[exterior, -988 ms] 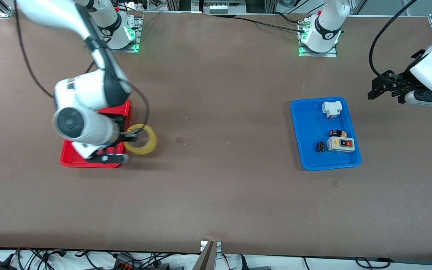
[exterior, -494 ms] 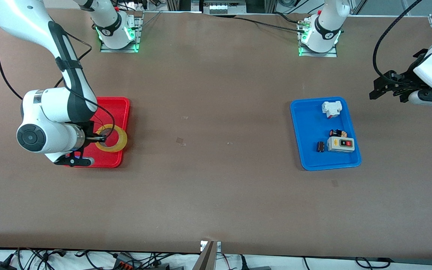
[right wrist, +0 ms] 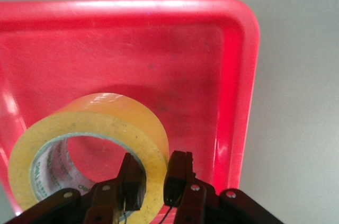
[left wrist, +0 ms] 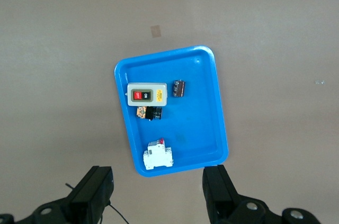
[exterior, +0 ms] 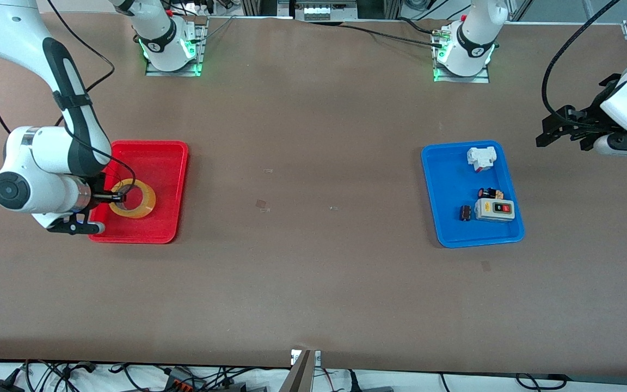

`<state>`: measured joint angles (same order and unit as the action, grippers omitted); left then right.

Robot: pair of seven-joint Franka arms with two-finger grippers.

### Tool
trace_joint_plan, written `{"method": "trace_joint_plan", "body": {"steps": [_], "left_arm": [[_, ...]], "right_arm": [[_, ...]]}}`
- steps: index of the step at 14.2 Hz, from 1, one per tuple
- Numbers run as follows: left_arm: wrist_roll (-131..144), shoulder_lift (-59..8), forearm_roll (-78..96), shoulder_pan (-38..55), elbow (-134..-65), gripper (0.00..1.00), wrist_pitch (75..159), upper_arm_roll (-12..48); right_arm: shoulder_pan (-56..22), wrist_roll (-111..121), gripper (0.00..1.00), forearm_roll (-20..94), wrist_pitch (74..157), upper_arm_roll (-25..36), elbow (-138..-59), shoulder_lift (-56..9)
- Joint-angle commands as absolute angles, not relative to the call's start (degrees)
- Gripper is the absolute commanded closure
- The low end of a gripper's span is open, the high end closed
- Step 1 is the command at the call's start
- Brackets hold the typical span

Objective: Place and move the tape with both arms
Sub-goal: 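Lower the tape into the red tray and open the right gripper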

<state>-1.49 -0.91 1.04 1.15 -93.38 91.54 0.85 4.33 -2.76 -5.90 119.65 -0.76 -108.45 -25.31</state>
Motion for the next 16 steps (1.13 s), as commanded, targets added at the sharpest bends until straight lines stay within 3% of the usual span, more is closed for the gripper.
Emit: {"method": "trace_joint_plan", "body": {"steps": [1, 4, 5, 7, 10, 16], "left_arm": [[-1.1, -2.9, 1.6, 1.2, -91.8, 0.00, 90.5, 0.8], [-1.1, -2.9, 1.5, 1.2, -91.8, 0.00, 90.4, 0.9], [-1.1, -2.9, 1.5, 1.2, -91.8, 0.00, 90.4, 0.9], [-1.1, -2.8, 1.5, 1.2, -91.7, 0.00, 90.3, 0.9], [-1.1, -2.8, 1.5, 1.3, -91.7, 0.00, 90.3, 1.1], [-1.3, -2.9, 1.3, 0.8, -92.2, 0.00, 90.4, 1.1]], "right_arm": [[5.4, -1.9, 1.00, -6.7, 124.9, -1.9, -116.5, -20.1], [5.8, -1.9, 1.00, -6.7, 129.5, -1.9, -120.3, -20.2], [6.1, -1.9, 0.94, -6.6, 130.5, -1.9, -120.5, -20.6], [6.2, -2.9, 0.01, -6.5, 129.7, -2.0, -119.6, -19.8], [5.8, -2.1, 0.00, -6.5, 117.3, -2.6, -113.4, -13.5], [4.7, -1.2, 0.00, -2.9, 90.9, -2.8, -89.5, -12.4]]}}
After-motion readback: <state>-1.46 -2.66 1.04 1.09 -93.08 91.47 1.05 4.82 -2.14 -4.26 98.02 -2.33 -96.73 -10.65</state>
